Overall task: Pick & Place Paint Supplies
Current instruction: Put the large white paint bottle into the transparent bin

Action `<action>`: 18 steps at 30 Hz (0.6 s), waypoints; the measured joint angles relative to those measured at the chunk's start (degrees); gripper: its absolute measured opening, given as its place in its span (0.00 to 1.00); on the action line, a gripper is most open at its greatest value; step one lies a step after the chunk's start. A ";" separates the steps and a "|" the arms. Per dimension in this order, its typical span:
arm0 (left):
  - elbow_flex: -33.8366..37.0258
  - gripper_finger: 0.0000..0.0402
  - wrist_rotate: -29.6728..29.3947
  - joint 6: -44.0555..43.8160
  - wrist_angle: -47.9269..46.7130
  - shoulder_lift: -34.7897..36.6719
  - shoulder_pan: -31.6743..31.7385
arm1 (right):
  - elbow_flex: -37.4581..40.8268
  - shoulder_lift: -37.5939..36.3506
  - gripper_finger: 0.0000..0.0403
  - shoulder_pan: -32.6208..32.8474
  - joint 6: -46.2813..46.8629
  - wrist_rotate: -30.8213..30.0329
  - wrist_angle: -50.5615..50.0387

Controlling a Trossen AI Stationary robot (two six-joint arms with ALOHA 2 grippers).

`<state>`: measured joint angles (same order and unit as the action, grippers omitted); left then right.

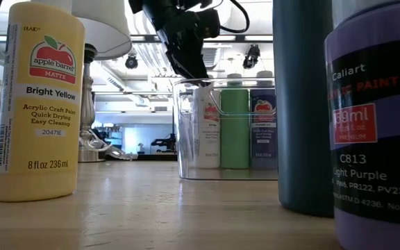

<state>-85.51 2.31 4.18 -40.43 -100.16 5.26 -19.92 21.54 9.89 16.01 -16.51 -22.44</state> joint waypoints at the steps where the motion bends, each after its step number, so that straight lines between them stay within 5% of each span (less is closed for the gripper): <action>1: -0.19 0.38 0.06 -0.03 -0.25 0.00 0.00 | 0.00 0.00 0.02 0.00 0.02 0.00 0.00; 18: -6.52 0.50 0.17 1.91 -7.19 -0.20 -0.09 | 0.00 0.00 0.02 -0.02 -0.08 0.00 0.00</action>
<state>-92.03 2.47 6.10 -47.63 -100.36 5.17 -19.92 21.54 9.87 15.93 -16.51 -22.44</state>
